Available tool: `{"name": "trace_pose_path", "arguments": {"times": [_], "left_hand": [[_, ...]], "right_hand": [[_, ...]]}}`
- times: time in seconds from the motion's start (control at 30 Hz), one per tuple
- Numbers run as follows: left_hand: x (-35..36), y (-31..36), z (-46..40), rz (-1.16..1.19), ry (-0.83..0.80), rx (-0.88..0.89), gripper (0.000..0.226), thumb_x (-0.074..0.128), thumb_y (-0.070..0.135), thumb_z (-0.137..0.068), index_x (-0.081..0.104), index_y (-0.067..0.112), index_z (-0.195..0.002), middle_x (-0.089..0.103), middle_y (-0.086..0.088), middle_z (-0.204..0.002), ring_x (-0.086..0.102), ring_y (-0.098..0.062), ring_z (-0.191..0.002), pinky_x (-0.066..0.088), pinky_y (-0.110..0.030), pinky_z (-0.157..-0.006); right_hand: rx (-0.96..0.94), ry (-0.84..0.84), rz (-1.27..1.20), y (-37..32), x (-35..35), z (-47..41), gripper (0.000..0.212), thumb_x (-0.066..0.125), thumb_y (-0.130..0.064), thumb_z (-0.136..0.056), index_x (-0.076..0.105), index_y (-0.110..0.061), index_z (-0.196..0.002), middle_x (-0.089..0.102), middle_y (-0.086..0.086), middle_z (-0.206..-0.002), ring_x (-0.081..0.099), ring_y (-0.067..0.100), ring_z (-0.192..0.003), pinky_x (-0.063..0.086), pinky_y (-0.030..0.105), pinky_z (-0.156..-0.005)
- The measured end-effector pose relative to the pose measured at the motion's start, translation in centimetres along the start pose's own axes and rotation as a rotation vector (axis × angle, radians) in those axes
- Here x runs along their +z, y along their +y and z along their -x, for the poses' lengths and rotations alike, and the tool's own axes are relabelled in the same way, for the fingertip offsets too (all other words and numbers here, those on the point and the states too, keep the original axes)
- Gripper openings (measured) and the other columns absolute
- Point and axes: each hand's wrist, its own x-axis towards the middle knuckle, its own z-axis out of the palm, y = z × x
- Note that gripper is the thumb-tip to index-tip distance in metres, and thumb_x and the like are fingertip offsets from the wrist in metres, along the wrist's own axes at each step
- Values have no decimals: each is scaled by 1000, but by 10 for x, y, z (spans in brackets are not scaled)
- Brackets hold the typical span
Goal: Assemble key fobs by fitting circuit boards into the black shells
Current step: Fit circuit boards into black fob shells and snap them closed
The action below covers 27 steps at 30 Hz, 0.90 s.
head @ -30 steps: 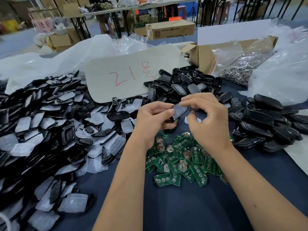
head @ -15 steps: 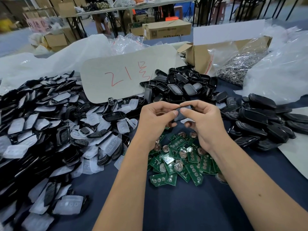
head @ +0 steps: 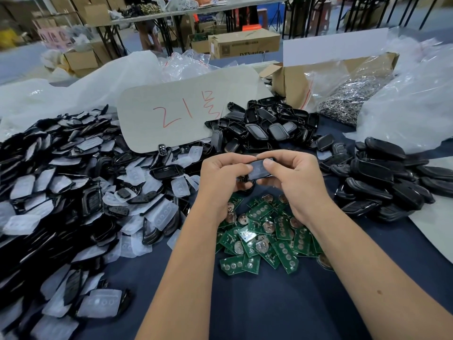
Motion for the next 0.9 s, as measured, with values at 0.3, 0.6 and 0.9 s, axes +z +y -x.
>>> {"name": "trace_pose_path", "arguments": {"times": [0.3,0.6,0.9], "left_hand": [[-13,0,-3,-19,-36,7,27,71,-8,-90,83,14,-82,75,-9,-76,64,-18,-61,54,-21,-54],[-17,0,0,-116,6,20,13,77,-9,-86,78,4,-90,72,-7,-69,65,-13,-54,54,-19,-55],[-24,8,-4,249,-4,-145,26,69,12,-97,82,6,-75,70,-11,-82,63,-9,-64,55,-15,-56]], "right_hand": [[-43,-27,140,6,-6,-3,19,64,1,-100,79,-12,-102,79,12,-88,73,23,-64,65,35,-67],[-479,-57,794,8,-8,0,25,74,-6,-92,77,-15,-116,66,-2,-111,65,11,-93,57,24,-80],[-713,-91,886,6,-5,-3,20,79,-11,-90,81,-8,-109,67,-1,-107,52,21,-108,45,24,-92]]}}
